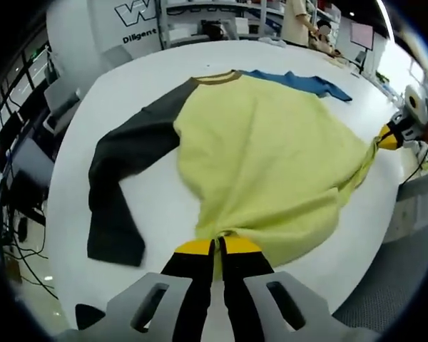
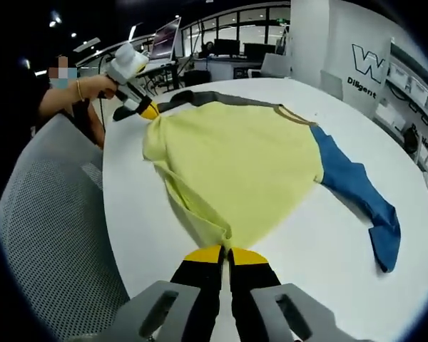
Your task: Fold the garment on the visible template until the final outline fits inside the template.
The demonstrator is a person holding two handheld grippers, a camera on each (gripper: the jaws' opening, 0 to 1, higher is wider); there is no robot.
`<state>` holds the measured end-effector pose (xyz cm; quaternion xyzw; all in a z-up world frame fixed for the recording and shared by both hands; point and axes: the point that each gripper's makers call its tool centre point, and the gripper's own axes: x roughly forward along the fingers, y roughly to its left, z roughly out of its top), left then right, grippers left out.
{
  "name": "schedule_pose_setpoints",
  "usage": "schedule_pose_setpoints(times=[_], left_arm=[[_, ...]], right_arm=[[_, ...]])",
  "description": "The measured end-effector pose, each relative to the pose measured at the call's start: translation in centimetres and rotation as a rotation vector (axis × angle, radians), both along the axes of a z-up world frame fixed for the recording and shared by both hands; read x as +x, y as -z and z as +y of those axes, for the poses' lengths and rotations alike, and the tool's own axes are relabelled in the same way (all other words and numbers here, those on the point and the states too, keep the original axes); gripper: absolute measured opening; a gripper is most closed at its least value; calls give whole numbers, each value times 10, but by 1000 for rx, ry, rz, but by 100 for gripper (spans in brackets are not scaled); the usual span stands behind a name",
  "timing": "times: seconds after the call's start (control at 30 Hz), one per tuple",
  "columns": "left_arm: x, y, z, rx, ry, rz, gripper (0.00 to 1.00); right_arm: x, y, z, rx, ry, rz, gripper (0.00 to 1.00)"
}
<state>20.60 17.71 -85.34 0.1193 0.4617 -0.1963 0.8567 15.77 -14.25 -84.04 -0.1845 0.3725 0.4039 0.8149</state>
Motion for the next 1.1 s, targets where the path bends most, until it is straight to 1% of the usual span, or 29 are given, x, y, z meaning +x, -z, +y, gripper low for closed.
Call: schedule_pose_setpoints(times=[0.33, 0.4, 0.47, 0.5, 0.53, 0.57, 0.6, 0.67, 0.7, 0.8, 0.83, 0.97, 1.1], left_arm=[[-3, 1, 1, 3, -8, 6, 4], [-9, 3, 5, 11, -28, 33, 6], [-14, 2, 7, 14, -33, 43, 12], [-17, 0, 8, 25, -24, 40, 14], [-20, -2, 10, 33, -14, 37, 16], [-22, -2, 11, 30, -13, 39, 19], [-24, -2, 11, 28, -12, 40, 20], [-30, -2, 12, 12, -20, 51, 23], [-32, -3, 12, 3, -27, 53, 24], [-38, -3, 9, -13, -25, 59, 29], [-39, -3, 9, -11, -19, 63, 29], [-47, -1, 9, 4, -1, 75, 33], [-52, 3, 11, 1, -31, 97, 33]], right_arm=[[2, 9, -3, -3, 26, 22, 0], [2, 9, -2, 10, 31, 25, 0], [6, 7, -2, 52, 94, 47, 0], [8, 1, 1, 104, 115, 51, 2], [10, -3, 2, 132, 142, 53, 6], [10, -6, 2, 156, 169, 59, 11], [9, -8, 3, 176, 178, 68, 17], [7, -13, 4, 227, 226, 102, 25], [5, -13, 4, 235, 232, 120, 30], [3, -14, 3, 232, 242, 125, 43], [1, -16, 4, 231, 244, 127, 45], [-4, -20, 8, 232, 242, 143, 49], [-10, -16, 7, 177, 261, 158, 52]])
